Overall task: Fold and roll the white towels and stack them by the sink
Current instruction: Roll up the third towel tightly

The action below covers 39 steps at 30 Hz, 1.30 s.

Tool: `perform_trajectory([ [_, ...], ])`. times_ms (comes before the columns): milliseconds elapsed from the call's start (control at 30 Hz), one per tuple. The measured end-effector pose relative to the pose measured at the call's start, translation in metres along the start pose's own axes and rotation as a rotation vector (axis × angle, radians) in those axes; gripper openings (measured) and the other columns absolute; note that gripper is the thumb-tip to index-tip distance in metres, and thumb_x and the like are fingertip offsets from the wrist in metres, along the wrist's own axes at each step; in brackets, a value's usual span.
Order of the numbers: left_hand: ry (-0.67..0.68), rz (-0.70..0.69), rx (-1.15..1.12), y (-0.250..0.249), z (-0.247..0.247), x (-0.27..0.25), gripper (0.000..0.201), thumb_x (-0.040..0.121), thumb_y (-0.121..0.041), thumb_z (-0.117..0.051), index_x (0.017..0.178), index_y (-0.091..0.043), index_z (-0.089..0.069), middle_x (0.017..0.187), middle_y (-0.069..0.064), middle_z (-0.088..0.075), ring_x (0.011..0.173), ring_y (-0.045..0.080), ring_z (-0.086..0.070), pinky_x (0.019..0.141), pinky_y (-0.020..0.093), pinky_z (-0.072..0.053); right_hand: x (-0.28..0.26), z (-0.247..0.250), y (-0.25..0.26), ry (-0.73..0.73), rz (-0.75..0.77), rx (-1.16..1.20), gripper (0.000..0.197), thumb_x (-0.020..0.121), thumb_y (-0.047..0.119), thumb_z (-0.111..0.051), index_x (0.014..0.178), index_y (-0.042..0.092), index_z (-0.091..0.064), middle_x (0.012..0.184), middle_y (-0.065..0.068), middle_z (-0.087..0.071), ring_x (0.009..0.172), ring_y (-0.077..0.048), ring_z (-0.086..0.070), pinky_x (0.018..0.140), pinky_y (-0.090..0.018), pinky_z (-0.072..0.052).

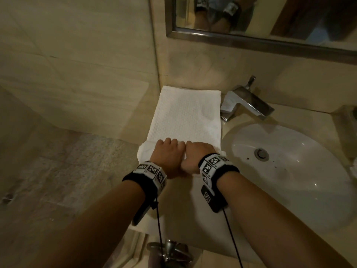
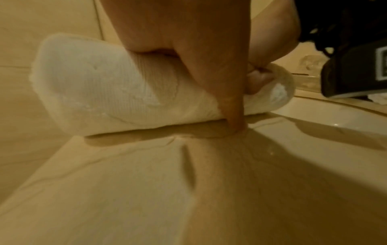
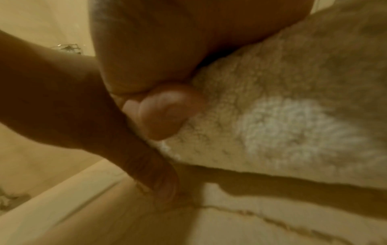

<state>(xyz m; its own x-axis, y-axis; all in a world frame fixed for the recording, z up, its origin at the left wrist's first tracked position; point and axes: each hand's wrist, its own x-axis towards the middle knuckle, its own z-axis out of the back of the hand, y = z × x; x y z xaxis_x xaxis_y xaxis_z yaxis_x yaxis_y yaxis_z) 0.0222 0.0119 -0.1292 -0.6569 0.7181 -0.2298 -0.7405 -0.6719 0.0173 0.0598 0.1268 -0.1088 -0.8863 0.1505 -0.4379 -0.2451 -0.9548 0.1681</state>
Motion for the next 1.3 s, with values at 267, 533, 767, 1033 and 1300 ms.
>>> perform_trajectory([
  [267, 0.088, 0.014, -0.037, 0.004, 0.002, 0.022, 0.069, 0.061, -0.06, -0.066, 0.116, -0.024, -0.048, 0.111, -0.003, -0.058, 0.101, 0.02, -0.054, 0.091, 0.036, -0.041, -0.02, -0.025, -0.003, -0.195, 0.112, -0.207, 0.081, 0.059, 0.038, -0.066, 0.128, 0.014, -0.032, 0.121, -0.006, -0.036, 0.112, -0.026, -0.036, 0.104, -0.048, -0.025],
  [533, 0.121, -0.043, -0.037, 0.002, 0.004, 0.01, 0.063, 0.066, -0.058, -0.065, 0.115, -0.023, -0.049, 0.109, -0.003, -0.058, 0.099, 0.018, -0.056, 0.086, 0.034, -0.043, -0.016, -0.023, 0.008, -0.107, 0.036, -0.139, 0.066, 0.07, 0.033, -0.07, 0.126, 0.016, -0.04, 0.121, -0.005, -0.052, 0.111, -0.026, -0.051, 0.1, -0.042, -0.035],
  [767, 0.021, -0.081, 0.1, 0.0, -0.001, -0.01, 0.054, 0.073, -0.036, -0.062, 0.118, -0.014, -0.041, 0.116, 0.009, -0.039, 0.102, 0.024, -0.039, 0.081, 0.033, -0.039, -0.014, -0.01, 0.007, 0.022, 0.039, -0.013, 0.034, 0.076, 0.04, -0.061, 0.101, 0.02, -0.052, 0.092, 0.0, -0.06, 0.077, -0.02, -0.055, 0.075, -0.031, -0.046],
  [1033, 0.198, -0.078, 0.037, 0.002, 0.001, 0.012, 0.073, 0.063, -0.042, -0.076, 0.124, -0.019, -0.044, 0.118, 0.003, -0.048, 0.106, 0.023, -0.044, 0.09, 0.035, -0.043, -0.036, -0.036, 0.012, -0.231, 0.033, -0.172, 0.069, 0.062, 0.033, -0.066, 0.122, 0.017, -0.036, 0.12, -0.006, -0.042, 0.109, -0.025, -0.041, 0.099, -0.043, -0.034],
  [1300, 0.011, -0.076, 0.119, 0.003, -0.003, -0.01, 0.053, 0.075, -0.038, -0.057, 0.119, -0.013, -0.042, 0.114, 0.008, -0.045, 0.101, 0.025, -0.041, 0.084, 0.035, -0.039, -0.015, -0.026, 0.014, -0.126, -0.008, -0.094, 0.054, 0.078, 0.041, -0.058, 0.125, 0.019, -0.044, 0.125, -0.006, -0.051, 0.116, -0.028, -0.045, 0.103, -0.044, -0.033],
])
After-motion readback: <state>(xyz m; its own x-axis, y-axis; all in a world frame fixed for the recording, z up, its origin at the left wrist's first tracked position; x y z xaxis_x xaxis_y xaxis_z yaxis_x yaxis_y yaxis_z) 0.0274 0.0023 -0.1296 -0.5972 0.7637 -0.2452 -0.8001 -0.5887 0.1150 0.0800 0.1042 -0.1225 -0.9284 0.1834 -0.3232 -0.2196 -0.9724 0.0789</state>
